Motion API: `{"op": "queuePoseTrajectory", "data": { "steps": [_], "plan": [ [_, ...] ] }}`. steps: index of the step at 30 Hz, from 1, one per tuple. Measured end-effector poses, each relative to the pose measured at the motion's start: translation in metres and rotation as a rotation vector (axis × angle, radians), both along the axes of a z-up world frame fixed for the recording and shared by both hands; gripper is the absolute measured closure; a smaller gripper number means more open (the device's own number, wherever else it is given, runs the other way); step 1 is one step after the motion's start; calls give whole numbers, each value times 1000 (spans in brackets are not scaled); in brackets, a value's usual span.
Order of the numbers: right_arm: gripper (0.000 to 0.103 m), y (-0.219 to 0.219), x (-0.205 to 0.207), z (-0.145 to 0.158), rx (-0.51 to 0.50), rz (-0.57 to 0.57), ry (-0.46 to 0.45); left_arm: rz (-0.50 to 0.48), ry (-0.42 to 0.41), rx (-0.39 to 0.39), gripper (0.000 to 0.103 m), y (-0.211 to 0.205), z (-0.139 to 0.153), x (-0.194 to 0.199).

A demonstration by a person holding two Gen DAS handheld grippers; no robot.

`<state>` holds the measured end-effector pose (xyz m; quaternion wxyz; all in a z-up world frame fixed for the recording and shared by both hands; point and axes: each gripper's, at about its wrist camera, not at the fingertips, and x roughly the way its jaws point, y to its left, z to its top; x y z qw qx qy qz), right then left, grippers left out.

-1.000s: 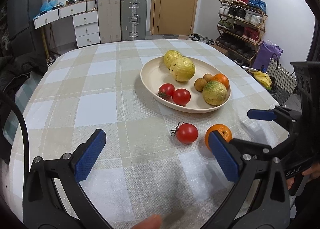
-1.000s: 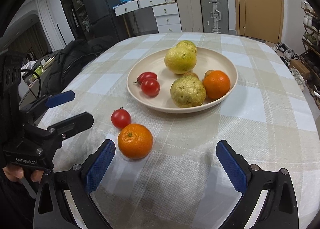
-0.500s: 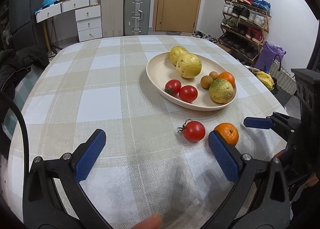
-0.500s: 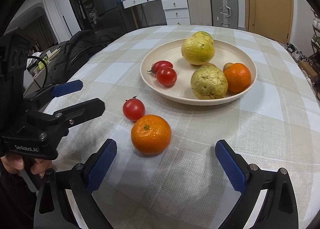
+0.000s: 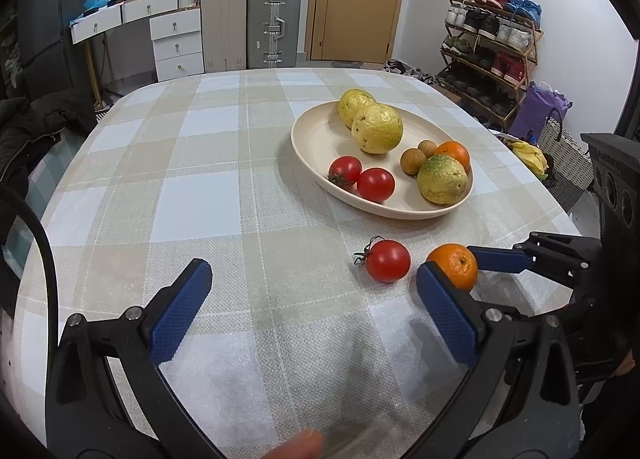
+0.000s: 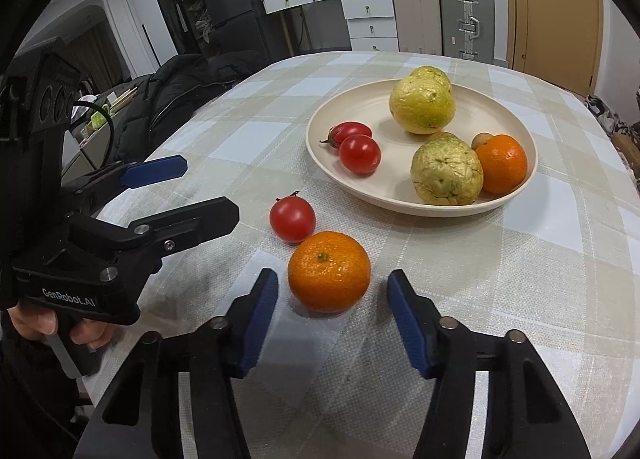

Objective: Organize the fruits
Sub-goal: 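Move both open grippers back toward the loose tomato and orange, then close the right gripper on the loose orange, then close the left gripper on the red tomato while the right gripper holds the orange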

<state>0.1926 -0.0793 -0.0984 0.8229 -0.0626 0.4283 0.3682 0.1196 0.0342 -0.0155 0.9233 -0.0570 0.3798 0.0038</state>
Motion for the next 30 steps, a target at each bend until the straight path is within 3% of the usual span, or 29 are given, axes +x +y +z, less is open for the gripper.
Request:
{"op": "queuePoseTrajectory", "data": {
  "steps": [4, 27, 30],
  "plan": [
    [59, -1, 2, 0, 11, 4, 10, 0, 4, 1, 1, -1, -2, 0],
    [61, -43, 15, 24, 98, -113, -38, -42, 76, 8, 1, -15, -17, 11],
    [61, -49, 17, 27, 104, -129, -41, -71, 97, 11, 8, -22, -21, 16]
  ]
}}
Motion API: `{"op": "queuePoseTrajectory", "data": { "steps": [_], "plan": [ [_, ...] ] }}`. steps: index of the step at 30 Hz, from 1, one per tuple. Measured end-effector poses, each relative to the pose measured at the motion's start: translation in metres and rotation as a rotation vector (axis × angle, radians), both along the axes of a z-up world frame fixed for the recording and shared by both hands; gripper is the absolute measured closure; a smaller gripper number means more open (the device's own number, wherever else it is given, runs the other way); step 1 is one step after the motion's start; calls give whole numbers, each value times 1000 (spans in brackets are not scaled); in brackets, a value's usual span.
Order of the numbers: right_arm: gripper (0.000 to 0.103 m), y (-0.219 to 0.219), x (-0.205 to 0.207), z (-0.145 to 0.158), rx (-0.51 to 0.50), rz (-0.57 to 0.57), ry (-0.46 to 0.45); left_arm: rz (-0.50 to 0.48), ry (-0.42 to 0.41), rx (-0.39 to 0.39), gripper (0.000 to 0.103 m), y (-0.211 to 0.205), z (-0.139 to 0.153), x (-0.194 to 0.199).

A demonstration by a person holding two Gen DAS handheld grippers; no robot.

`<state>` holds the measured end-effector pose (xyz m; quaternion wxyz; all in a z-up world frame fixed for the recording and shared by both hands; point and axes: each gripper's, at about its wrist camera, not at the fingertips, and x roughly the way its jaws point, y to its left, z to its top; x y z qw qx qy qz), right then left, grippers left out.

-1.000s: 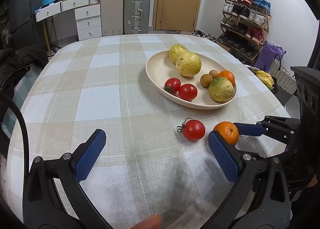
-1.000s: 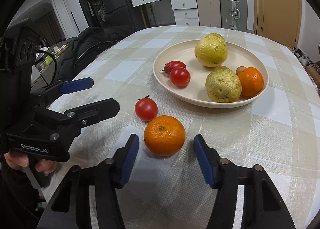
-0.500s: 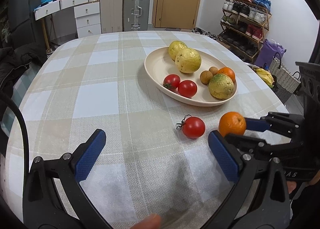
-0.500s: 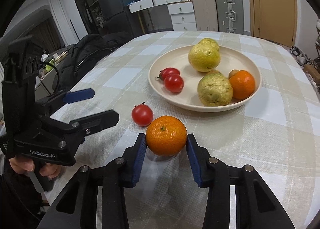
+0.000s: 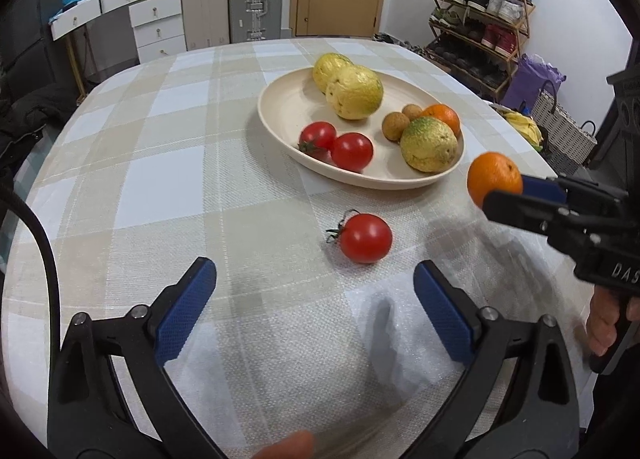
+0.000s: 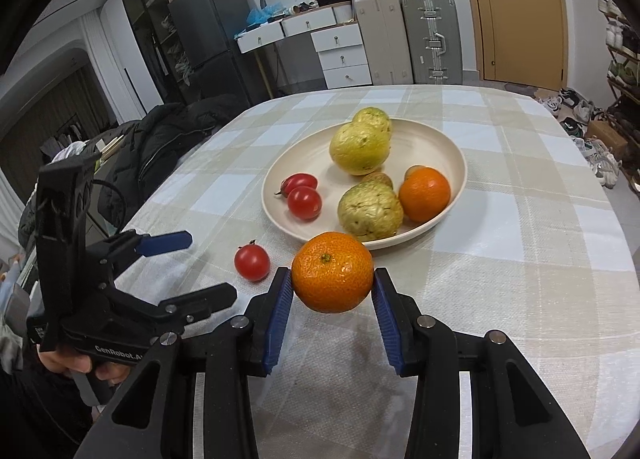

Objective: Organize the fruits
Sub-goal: 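Close the left gripper on the red tomato while the right gripper holds the orange, then carry the tomato and orange over the plate with both grippers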

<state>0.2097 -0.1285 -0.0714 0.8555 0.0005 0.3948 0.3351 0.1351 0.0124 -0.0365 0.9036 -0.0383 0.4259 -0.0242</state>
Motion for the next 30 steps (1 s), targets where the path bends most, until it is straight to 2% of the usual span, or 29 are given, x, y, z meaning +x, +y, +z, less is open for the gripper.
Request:
{"op": "queuePoseTrajectory", "data": {
  "steps": [5, 15, 18, 20, 22, 24, 30],
  "plan": [
    [61, -7, 1, 2, 5, -15, -5, -40, 33, 20, 29, -12, -8, 10],
    [61, -13, 0, 7, 13, -24, -18, -79, 34, 43, 42, -28, -10, 24],
    [61, -14, 0, 9, 14, -26, -21, -83, 30, 37, 50, -29, -10, 28],
    [61, -15, 1, 8, 14, -28, -19, -94, 27, 40, 55, -31, -9, 29],
    [61, -15, 2, 7, 13, -30, -15, -108, 23, 33, 70, -32, -8, 28],
    [61, -16, 2, 6, 13, -31, -13, -122, 21, 25, 75, -32, -7, 27],
    [61, -17, 1, 7, 16, -29, -16, -138, 16, 17, 75, -34, -6, 23]
  ]
}}
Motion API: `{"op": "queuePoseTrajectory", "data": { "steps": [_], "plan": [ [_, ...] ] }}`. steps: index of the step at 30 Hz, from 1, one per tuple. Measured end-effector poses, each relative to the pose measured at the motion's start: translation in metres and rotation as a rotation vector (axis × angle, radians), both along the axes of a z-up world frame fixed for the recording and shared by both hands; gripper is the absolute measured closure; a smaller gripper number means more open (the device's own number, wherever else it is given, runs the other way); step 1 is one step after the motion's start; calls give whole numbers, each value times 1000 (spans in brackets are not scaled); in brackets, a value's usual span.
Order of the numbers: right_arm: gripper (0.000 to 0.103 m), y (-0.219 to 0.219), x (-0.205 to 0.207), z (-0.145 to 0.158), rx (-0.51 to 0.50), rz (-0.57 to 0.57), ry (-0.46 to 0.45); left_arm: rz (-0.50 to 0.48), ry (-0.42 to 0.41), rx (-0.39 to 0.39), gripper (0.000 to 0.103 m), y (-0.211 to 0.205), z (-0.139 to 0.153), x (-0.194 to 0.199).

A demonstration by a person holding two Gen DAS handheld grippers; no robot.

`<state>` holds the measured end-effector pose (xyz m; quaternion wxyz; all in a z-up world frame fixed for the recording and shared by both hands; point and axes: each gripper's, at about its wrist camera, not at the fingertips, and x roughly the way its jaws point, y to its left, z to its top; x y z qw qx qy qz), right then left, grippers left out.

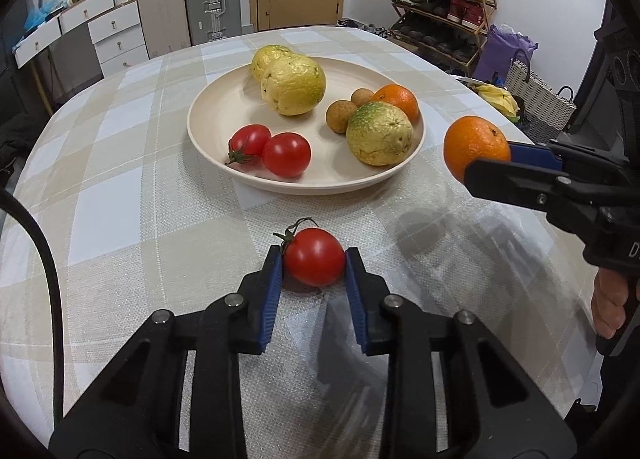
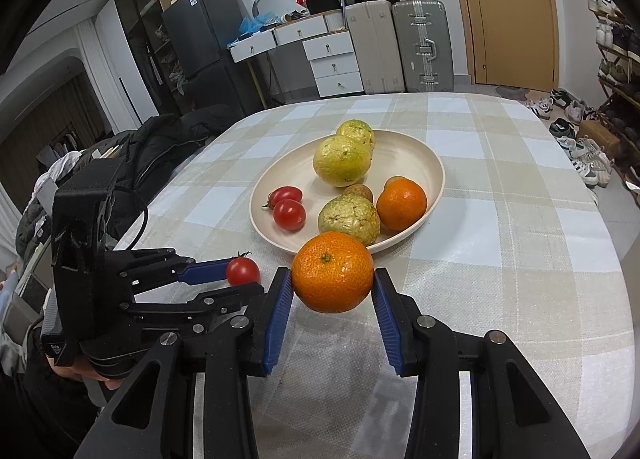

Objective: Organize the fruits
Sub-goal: 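Carry the tomato and orange over the plate with both grippers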

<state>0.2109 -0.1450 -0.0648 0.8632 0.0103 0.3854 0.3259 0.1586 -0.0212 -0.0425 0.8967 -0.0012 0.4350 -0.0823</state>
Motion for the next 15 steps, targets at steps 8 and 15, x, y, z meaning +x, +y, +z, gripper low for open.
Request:
{"op": "queuePoseTrajectory", "data": {
  "steps": [8, 15],
  "plan": [
    [61, -6, 2, 1, 12, -14, -4, -5, -37, -23, 75, 1, 9, -8],
    [61, -8, -1, 8, 28, -11, -26, -5, -102, -42, 75, 1, 29, -18]
  ]
}}
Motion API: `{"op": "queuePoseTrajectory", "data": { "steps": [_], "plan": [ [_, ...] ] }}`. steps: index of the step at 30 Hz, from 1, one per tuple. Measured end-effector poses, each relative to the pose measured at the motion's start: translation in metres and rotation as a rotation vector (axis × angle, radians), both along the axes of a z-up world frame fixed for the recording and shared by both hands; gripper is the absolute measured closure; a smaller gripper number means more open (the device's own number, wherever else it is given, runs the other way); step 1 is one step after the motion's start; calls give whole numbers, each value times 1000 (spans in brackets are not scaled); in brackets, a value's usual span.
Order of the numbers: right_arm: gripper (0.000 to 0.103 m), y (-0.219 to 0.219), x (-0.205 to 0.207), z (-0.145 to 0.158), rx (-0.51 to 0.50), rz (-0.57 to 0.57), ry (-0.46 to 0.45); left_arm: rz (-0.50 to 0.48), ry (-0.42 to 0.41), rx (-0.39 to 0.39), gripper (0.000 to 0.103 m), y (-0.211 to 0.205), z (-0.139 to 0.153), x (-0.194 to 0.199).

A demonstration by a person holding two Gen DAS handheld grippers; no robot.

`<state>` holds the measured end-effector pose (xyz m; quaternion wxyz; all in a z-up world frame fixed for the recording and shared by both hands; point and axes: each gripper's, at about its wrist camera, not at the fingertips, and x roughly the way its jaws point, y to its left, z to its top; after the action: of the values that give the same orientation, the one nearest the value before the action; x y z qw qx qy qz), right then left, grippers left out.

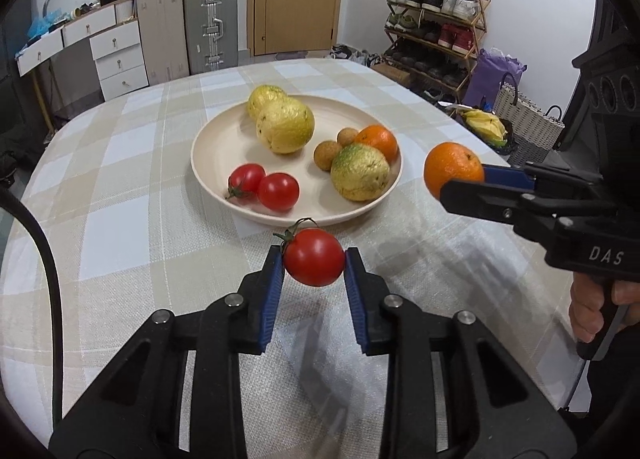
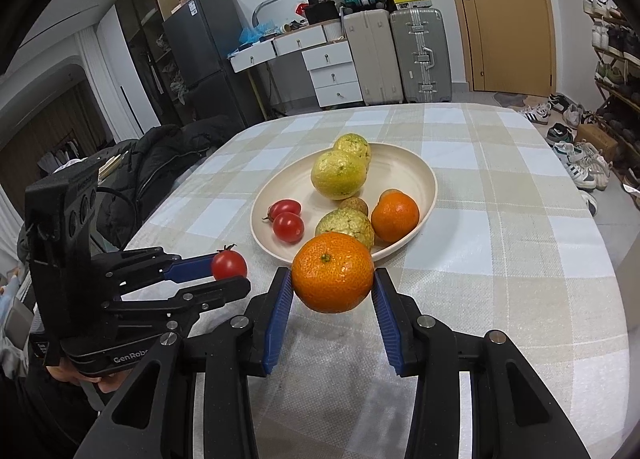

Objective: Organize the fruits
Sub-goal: 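Carry the tomato and orange over the plate with both grippers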

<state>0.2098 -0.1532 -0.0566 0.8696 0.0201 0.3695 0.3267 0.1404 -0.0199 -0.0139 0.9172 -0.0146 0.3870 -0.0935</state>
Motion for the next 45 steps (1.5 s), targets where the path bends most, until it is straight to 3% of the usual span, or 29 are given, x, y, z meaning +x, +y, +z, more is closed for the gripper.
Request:
{"op": "queuePoseTrajectory", "data": {
  "steps": [12, 28, 45],
  "plan": [
    [61, 0, -2, 8, 7, -2, -25, 45, -58, -25, 75, 12, 21, -12],
    [61, -2, 12, 18, 22, -4, -48, 100, -84, -43, 75, 20, 38, 8],
    [61, 18, 46, 19, 27, -14, -18, 119, -57, -41, 75, 18, 27, 52]
  ]
}}
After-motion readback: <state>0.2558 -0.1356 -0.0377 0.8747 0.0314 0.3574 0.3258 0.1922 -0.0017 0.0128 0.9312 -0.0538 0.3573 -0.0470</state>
